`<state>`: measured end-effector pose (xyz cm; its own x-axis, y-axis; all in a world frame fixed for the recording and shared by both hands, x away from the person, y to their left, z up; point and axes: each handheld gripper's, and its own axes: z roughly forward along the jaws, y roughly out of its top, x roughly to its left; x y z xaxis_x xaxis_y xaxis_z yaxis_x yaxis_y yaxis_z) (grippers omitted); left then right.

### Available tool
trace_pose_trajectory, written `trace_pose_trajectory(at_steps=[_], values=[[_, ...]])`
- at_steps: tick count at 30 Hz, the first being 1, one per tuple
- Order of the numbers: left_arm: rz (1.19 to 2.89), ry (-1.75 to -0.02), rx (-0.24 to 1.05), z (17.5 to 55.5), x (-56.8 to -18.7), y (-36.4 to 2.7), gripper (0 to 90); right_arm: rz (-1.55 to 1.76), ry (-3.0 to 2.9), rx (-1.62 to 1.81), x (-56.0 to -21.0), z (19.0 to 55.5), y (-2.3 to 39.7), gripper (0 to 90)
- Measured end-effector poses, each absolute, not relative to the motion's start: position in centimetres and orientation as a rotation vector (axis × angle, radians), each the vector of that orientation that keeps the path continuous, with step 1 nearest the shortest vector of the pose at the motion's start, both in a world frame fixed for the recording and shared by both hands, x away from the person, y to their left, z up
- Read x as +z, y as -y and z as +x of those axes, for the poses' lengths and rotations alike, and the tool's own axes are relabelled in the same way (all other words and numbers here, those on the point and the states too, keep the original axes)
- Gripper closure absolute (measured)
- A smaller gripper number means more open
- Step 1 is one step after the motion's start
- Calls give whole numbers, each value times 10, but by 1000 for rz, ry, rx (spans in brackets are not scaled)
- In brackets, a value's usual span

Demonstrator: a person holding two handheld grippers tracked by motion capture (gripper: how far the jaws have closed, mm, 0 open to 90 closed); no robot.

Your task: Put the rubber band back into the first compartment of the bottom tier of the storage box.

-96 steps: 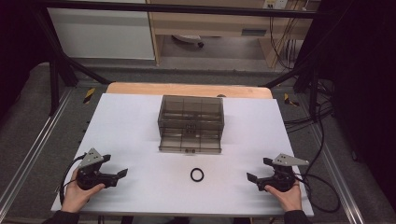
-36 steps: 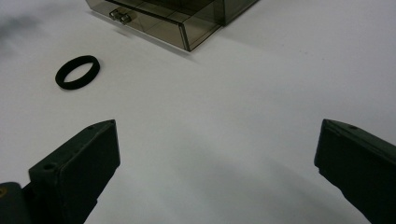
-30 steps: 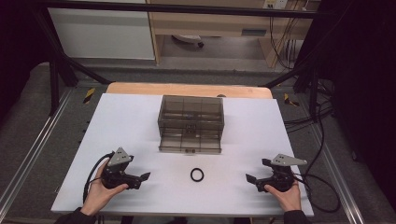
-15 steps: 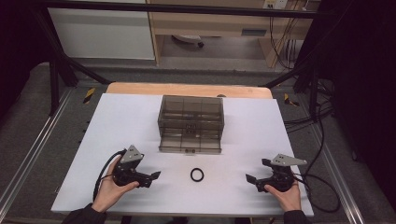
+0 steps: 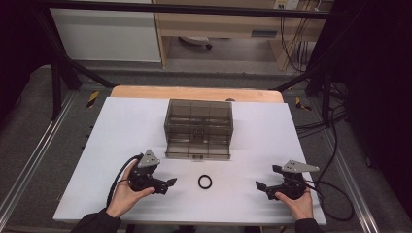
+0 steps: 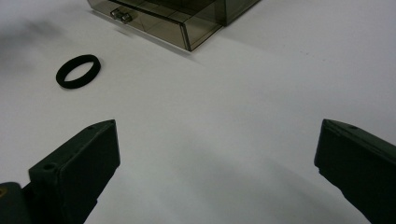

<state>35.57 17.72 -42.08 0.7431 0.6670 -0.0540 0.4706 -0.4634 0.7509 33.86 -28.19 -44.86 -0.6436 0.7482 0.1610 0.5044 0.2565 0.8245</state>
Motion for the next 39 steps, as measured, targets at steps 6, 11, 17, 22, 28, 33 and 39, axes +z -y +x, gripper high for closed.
trace_pose_trajectory(at_steps=[6,11,17,22,28,33,39], values=[[2158,-841,309,358,-421,-166,67,1162,-2268,1333,-448,338,282,8],[2168,-826,301,360,-420,-156,66,1167,-2268,1333,-449,338,282,8],[2176,-815,293,363,-420,-141,66,1164,-2269,1332,-449,338,282,8],[2189,-808,279,365,-422,-129,66,1163,-2270,1334,-449,339,282,8],[2197,-803,261,367,-426,-116,71,1164,-2270,1334,-449,338,282,8],[2215,-798,248,367,-431,-108,71,1162,-2271,1331,-449,339,282,8],[2224,-814,230,369,-436,-100,95,1164,-2272,1331,-449,339,282,8]])
